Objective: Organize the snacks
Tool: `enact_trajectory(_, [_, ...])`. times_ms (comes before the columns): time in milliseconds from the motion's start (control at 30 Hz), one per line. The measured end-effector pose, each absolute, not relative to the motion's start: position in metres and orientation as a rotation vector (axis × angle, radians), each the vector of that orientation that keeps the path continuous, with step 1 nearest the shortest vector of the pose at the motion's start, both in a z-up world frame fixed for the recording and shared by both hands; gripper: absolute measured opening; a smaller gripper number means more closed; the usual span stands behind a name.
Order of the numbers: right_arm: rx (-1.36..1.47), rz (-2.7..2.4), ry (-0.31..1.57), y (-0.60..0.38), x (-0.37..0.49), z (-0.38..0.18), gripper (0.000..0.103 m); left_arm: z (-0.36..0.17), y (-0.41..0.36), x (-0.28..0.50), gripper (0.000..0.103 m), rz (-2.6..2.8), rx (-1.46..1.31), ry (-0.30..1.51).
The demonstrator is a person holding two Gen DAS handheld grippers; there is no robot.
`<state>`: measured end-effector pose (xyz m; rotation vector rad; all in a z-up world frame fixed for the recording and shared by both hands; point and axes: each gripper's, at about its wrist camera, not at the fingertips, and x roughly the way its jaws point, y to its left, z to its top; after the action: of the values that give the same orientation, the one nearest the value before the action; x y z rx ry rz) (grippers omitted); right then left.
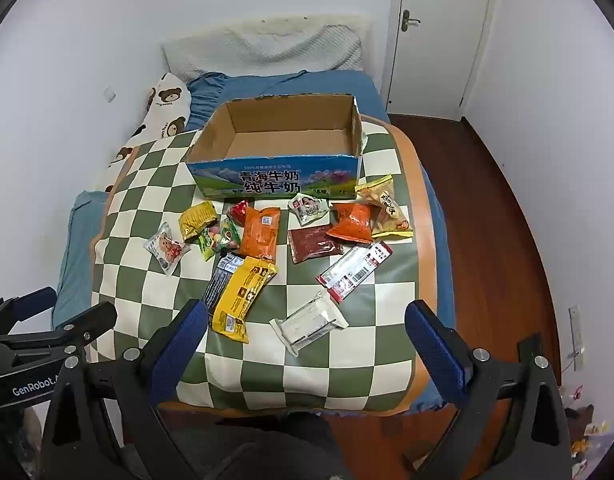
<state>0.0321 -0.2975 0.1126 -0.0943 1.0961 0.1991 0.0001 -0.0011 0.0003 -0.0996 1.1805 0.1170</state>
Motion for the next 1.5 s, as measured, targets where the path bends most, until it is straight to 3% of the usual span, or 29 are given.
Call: enact_trajectory(1500, [-0.076,0.187,1.134,-0.296,0.024,0.109,0.101,0.008,0.012,-0.007,0.097,0.107,-0.108,1.175])
